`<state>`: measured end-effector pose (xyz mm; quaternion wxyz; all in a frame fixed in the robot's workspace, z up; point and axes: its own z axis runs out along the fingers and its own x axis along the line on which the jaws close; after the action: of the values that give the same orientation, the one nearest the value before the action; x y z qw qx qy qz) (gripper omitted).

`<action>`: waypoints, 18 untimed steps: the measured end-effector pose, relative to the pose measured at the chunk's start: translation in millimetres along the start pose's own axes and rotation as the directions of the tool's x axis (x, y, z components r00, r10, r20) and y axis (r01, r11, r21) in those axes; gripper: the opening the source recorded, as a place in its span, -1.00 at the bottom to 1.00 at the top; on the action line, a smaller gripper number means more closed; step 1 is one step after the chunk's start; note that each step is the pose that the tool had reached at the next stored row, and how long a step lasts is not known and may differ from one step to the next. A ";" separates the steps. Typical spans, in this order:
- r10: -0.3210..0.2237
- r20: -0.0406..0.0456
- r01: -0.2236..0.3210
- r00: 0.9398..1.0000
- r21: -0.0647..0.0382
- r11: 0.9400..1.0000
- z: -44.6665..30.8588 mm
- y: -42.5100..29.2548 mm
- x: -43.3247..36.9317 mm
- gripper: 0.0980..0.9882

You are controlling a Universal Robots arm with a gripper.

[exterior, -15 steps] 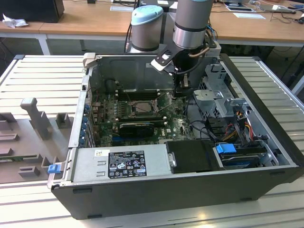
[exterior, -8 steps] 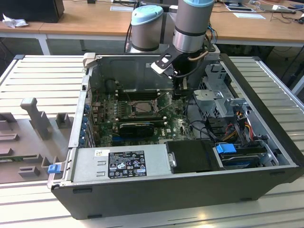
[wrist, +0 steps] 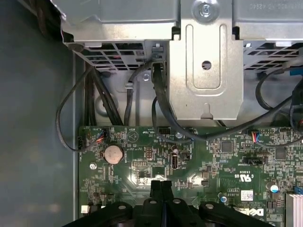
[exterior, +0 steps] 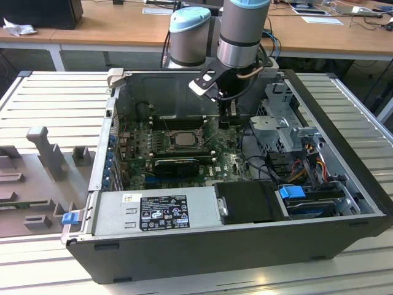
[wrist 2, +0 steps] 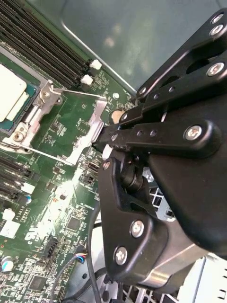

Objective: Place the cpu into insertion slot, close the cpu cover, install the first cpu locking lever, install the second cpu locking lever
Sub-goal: 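Close the cpu cover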

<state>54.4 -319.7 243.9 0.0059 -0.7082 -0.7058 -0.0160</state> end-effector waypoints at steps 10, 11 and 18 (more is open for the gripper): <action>0.000 0.000 0.000 1.000 0.000 1.000 0.0 -3.2 0.0 -0.98; 0.000 0.000 0.000 1.000 0.000 1.000 0.0 -3.3 0.0 -0.98; 0.000 0.000 0.000 1.000 0.000 1.000 0.0 -4.7 0.0 -0.98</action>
<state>49.7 -319.7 243.9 0.0059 -0.7082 -0.7058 -0.0160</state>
